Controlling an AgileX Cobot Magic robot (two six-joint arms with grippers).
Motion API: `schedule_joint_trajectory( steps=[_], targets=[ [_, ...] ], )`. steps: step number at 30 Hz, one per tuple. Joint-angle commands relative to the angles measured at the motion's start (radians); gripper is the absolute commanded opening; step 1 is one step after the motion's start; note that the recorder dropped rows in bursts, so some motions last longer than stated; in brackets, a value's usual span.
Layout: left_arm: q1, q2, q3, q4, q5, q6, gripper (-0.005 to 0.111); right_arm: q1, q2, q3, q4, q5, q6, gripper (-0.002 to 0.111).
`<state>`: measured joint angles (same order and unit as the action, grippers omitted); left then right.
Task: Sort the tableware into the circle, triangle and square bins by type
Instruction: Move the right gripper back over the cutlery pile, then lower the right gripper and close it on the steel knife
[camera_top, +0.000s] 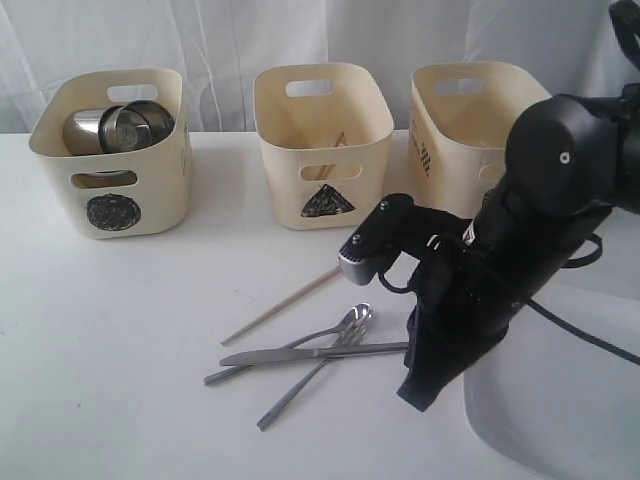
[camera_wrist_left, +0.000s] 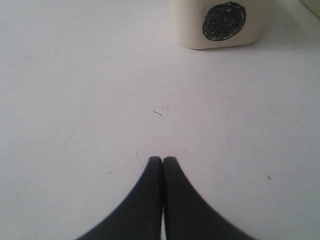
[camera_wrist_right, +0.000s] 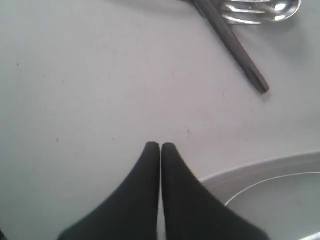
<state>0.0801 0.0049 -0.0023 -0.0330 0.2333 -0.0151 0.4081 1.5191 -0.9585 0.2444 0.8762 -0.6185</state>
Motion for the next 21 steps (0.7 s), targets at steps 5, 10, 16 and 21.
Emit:
schedule_joint_trajectory(
  steps=[5,10,16,21],
  targets=[
    [-0.001,-0.005,0.002,-0.008,0.000,-0.006,0.000,0.000,0.063,0.004,0.189,-0.155,-0.443,0.047],
    [-0.001,-0.005,0.002,-0.008,0.000,-0.006,0.000,0.000,0.129,0.004,0.185,-0.275,-0.647,0.047],
    [-0.001,-0.005,0.002,-0.008,0.000,-0.006,0.000,0.000,0.218,0.004,0.181,-0.318,-0.779,0.047],
    [-0.001,-0.005,0.002,-0.008,0.000,-0.006,0.000,0.000,0.278,0.004,0.181,-0.382,-0.802,0.047]
  ],
)
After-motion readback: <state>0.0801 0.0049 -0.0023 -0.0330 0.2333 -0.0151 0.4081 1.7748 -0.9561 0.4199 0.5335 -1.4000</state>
